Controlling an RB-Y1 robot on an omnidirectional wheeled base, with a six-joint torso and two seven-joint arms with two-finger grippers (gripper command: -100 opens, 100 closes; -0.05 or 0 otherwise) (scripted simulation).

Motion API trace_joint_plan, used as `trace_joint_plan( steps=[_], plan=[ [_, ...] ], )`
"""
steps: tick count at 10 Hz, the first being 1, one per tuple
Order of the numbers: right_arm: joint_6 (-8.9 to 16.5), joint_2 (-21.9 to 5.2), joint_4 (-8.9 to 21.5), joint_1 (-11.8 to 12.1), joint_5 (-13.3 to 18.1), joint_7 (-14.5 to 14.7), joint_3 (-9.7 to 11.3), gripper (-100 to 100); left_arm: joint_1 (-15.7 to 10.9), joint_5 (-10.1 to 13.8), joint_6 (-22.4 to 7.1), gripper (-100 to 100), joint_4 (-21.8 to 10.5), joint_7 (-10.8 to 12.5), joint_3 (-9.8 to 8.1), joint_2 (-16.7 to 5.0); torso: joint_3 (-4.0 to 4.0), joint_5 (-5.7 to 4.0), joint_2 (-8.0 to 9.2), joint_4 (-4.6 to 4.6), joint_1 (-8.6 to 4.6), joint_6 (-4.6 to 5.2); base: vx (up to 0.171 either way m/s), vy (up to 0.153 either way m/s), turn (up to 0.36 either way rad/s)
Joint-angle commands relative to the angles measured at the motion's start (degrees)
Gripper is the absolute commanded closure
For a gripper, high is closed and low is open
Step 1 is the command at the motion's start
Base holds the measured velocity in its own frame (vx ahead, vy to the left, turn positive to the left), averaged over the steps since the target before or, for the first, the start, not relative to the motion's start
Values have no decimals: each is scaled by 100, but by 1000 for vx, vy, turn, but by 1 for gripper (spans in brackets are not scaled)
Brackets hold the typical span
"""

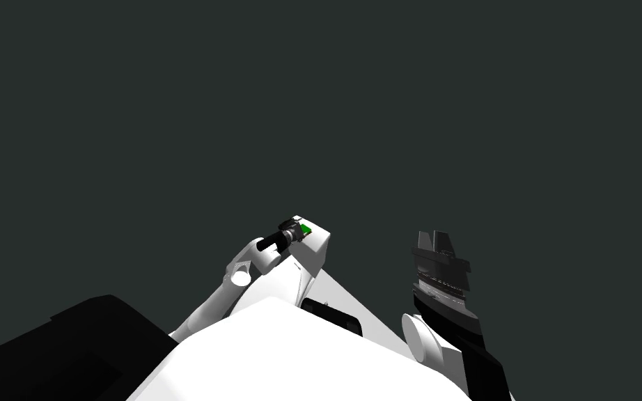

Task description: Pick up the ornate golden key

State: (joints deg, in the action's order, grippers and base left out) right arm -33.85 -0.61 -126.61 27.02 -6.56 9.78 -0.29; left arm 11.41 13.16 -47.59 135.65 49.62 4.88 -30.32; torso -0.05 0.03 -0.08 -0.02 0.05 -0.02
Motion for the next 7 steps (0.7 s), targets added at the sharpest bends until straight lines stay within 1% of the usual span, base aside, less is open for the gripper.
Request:
trace_joint_plan(
  steps=[1, 4, 5, 6, 7],
  plan=[
    [0, 0, 0, 0, 0, 0, 0, 0, -3, 19, -27, -100, -6, 29, -20, -25, 0, 0, 0, 0, 0, 0, 10, 15, -61],
    [0, 0, 0, 0, 0, 0, 0, 0, -3, 19, -27, -100, -6, 29, -20, -25, 0, -3, 0, 0, -14, -1, 13, -10, 18],
    [0, 0, 0, 0, 0, 0, 0, 0, 13, 30, -252, -100, 21, 203, -84, -96, 0, -3, -1, 0, -14, -1, 0, 37, -126],
    [0, 0, 0, -1, 0, 0, 0, 0, 13, 30, -252, -100, 21, 203, -84, -96, 2, -1, 4, 1, 2, 2, -1, 44, -148],
    [0, 0, 0, 0, 0, 0, 0, 0, 13, 30, -252, -100, 21, 203, -84, -96, 3, 1, 5, 1, 6, 1, 17, 2, -28]
  ],
)
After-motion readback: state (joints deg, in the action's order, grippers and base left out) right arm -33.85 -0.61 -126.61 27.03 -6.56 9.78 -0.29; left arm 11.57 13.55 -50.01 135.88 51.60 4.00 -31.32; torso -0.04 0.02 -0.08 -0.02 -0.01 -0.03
